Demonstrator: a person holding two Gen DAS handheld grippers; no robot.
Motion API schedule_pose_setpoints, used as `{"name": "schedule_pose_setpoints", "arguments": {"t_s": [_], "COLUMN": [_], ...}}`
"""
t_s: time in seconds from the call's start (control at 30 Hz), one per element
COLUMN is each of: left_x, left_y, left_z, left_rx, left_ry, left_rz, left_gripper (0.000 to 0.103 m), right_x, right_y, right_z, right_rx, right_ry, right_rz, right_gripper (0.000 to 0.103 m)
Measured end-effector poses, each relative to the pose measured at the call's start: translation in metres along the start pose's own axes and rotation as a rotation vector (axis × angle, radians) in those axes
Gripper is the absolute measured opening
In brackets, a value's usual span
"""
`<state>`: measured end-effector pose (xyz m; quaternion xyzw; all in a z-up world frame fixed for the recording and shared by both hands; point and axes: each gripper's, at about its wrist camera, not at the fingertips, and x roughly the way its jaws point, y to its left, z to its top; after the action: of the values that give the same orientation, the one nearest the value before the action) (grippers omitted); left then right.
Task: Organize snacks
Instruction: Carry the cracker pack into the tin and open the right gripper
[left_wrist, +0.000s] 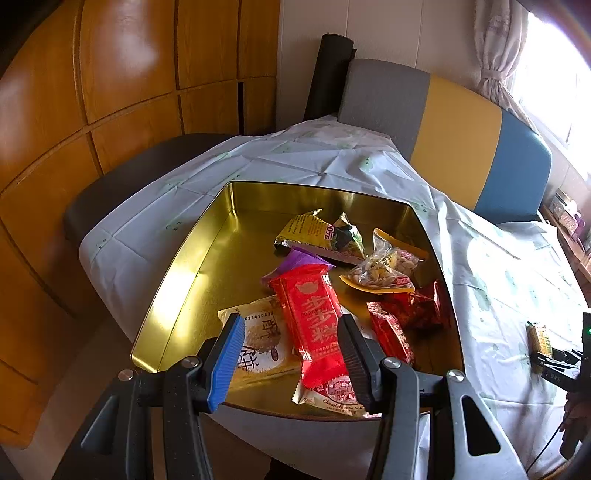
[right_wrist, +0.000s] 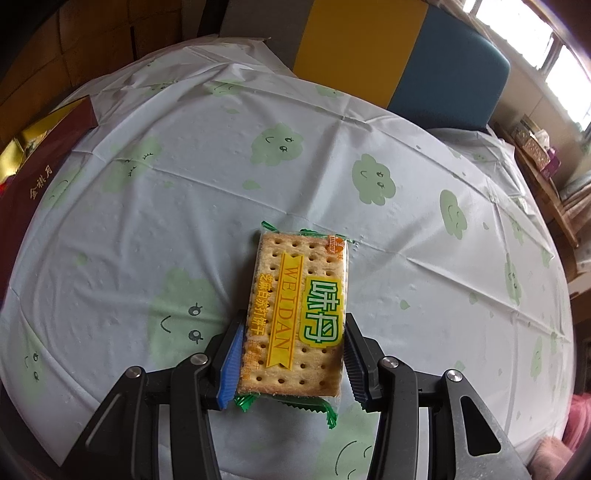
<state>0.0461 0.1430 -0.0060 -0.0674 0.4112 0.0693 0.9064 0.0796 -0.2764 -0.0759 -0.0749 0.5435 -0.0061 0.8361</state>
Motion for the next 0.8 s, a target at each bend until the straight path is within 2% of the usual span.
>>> {"name": "schedule_pose_setpoints", "arguments": {"t_s": [0.43,0.6,0.8], "left_x": [-0.004,-0.005,-0.008], "left_y": [0.015,0.025,0.031], "left_z": [-0.007,-0.008,-0.007], "left_rx": [-0.010,-0.038,-0.048], "left_ry": [-0.012,-0.019,-0.032], "left_rz": [0.002,0.013,0.020], "left_gripper": [0.053,0.053,0.053], "right_x": [-0.005,-0.016,-0.038], "right_y": [0.004,0.023,0.076], "right_z": [-0.002,-0.002,0.012], "right_rx": [0.079,0.095,0.020], "right_ry": [0.034,0.022,-0.032], "right_rz": [0.011,0.109,0.229], "right_gripper": [0.048,0.048,0.048]}}
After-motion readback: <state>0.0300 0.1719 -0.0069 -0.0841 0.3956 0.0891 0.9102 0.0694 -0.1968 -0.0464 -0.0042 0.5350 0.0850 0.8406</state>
